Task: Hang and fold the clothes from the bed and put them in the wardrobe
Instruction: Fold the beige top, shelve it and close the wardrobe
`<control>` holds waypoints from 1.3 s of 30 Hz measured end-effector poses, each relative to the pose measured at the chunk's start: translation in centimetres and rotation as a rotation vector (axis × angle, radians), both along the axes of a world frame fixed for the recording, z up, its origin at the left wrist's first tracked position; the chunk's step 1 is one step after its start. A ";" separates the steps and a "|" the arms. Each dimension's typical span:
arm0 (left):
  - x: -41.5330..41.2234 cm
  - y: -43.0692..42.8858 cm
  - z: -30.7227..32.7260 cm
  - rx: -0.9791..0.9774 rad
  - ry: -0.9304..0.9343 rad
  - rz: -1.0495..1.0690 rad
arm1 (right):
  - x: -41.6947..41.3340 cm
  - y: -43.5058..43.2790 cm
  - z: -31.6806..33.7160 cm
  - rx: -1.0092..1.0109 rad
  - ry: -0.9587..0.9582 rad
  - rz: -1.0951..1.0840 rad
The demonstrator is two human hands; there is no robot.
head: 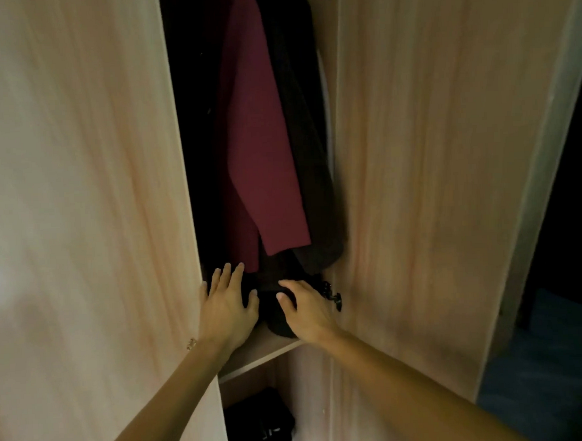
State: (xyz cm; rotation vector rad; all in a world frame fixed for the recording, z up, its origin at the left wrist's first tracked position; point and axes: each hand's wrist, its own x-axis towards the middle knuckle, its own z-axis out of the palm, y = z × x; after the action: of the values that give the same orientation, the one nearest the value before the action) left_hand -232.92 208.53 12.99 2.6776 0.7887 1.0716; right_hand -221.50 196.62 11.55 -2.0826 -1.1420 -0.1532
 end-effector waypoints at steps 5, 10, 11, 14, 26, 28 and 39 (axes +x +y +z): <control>2.4 -6.1 -0.3 -0.023 -0.049 -0.057 | 2.4 -5.9 -0.7 0.025 0.039 -0.018; 4.8 -15.3 -1.7 -0.013 -0.111 -0.089 | 4.3 -14.1 -2.0 0.040 0.052 0.016; 5.0 -16.8 -2.0 -0.011 -0.131 -0.082 | 4.4 -15.8 -2.4 0.038 0.053 0.037; 5.3 -21.2 -3.0 -0.012 -0.133 -0.054 | 4.2 -21.0 -3.4 0.042 0.061 0.113; 10.2 -34.9 1.9 0.146 -0.007 -0.115 | 9.5 -34.6 0.0 0.333 0.209 -0.079; 11.4 -35.5 2.8 0.186 0.002 -0.133 | 10.8 -34.7 1.7 0.367 0.195 -0.139; 10.9 -33.9 5.2 0.244 0.043 -0.024 | 11.8 -29.8 4.9 0.305 0.334 -0.186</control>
State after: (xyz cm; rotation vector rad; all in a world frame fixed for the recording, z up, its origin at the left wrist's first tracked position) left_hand -222.03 174.64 18.22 2.9117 0.6689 1.1784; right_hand -209.74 166.82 16.43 -1.8518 -0.6786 -0.0591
